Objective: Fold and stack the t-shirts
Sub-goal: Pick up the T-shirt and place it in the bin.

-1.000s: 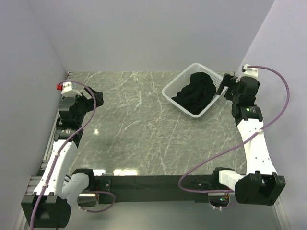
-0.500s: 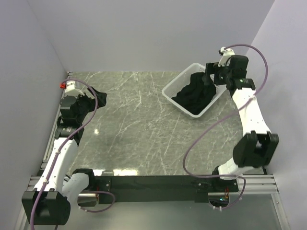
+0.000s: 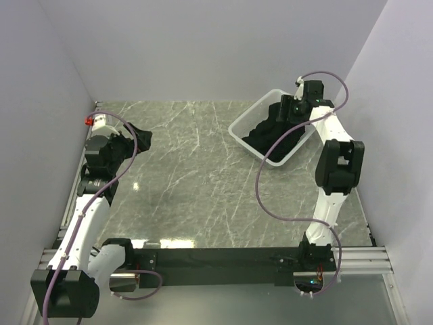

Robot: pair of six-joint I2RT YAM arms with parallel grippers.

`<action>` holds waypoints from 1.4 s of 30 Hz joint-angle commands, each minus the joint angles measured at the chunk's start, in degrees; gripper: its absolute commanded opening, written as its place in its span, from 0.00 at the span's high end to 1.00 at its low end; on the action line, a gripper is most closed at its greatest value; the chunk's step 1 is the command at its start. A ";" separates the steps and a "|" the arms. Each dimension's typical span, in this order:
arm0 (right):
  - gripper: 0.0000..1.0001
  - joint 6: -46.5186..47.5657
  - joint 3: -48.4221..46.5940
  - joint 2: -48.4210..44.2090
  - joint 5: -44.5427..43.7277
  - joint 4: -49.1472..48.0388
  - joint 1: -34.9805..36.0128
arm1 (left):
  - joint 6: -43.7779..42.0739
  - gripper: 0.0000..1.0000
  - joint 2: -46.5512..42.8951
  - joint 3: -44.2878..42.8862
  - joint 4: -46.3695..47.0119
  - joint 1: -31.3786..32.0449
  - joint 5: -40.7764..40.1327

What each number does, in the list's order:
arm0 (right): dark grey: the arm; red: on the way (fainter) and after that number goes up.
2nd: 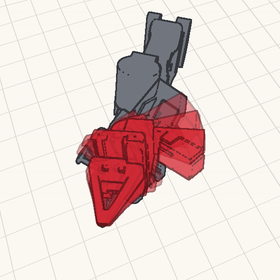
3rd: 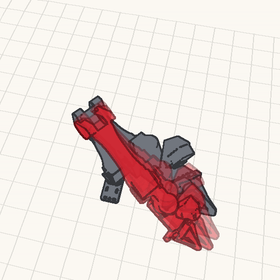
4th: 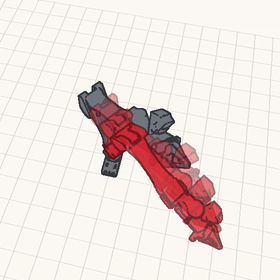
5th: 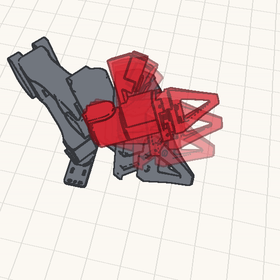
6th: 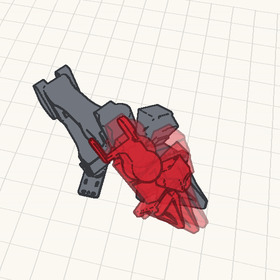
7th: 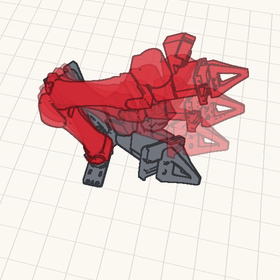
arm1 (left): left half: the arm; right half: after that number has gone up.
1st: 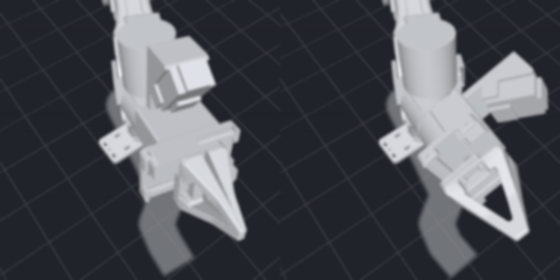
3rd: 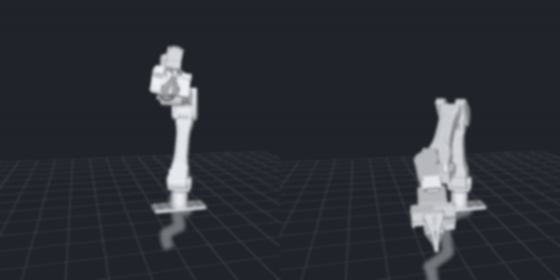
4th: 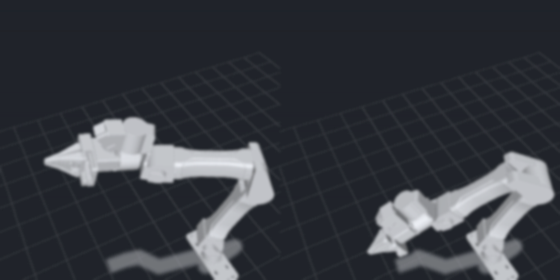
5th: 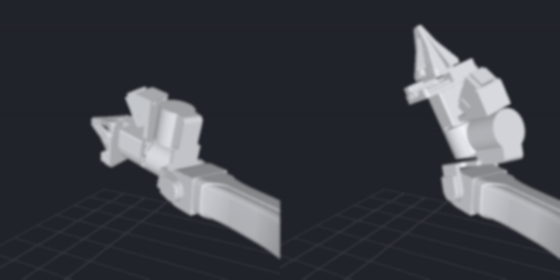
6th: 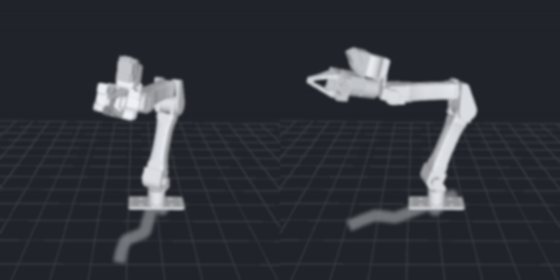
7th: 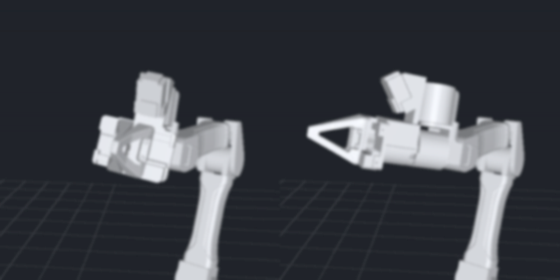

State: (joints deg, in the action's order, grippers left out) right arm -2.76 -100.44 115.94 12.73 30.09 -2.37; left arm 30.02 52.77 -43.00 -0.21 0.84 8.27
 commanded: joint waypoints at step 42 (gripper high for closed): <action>1.00 -1.97 -44.65 -22.43 15.75 -21.38 17.12 | -1.89 0.01 -8.30 -1.91 -0.93 -0.05 -3.61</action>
State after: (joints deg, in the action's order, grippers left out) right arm -1.58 -141.03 96.84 28.97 21.74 11.60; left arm 30.37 45.82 -42.50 -1.80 0.84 5.80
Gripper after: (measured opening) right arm 0.055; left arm 0.995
